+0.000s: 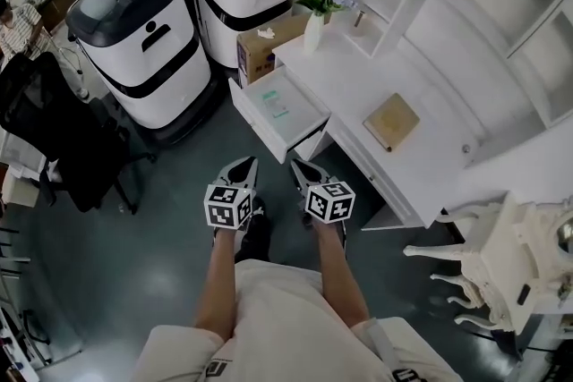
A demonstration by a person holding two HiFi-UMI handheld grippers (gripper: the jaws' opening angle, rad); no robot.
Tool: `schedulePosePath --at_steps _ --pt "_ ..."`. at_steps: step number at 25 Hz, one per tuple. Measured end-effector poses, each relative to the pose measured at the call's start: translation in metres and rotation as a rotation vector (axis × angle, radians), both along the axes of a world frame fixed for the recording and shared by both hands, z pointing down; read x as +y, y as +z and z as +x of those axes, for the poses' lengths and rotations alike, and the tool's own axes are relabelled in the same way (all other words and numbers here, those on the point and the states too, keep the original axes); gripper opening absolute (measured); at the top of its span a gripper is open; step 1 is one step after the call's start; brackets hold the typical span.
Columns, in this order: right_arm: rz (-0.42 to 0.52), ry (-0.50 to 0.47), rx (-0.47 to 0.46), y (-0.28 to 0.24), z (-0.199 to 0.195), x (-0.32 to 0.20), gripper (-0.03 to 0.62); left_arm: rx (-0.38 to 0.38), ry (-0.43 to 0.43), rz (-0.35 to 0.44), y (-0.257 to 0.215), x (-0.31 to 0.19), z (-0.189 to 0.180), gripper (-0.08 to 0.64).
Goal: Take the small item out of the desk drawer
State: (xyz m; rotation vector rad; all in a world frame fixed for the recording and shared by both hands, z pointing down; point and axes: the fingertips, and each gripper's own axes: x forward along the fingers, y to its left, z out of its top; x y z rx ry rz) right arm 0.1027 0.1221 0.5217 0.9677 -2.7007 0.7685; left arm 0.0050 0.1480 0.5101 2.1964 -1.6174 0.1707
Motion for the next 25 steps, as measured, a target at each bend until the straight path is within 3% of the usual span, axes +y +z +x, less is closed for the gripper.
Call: schedulePosePath --at_steps 17,25 --pt "0.009 0.039 0.136 0.005 -0.052 -0.179 0.025 0.007 0.081 -0.005 -0.001 -0.192 -0.054 0.017" --pt "-0.006 0.172 0.019 -0.004 -0.045 -0.24 0.024 0.012 0.112 0.015 0.004 -0.249 -0.074 0.017"
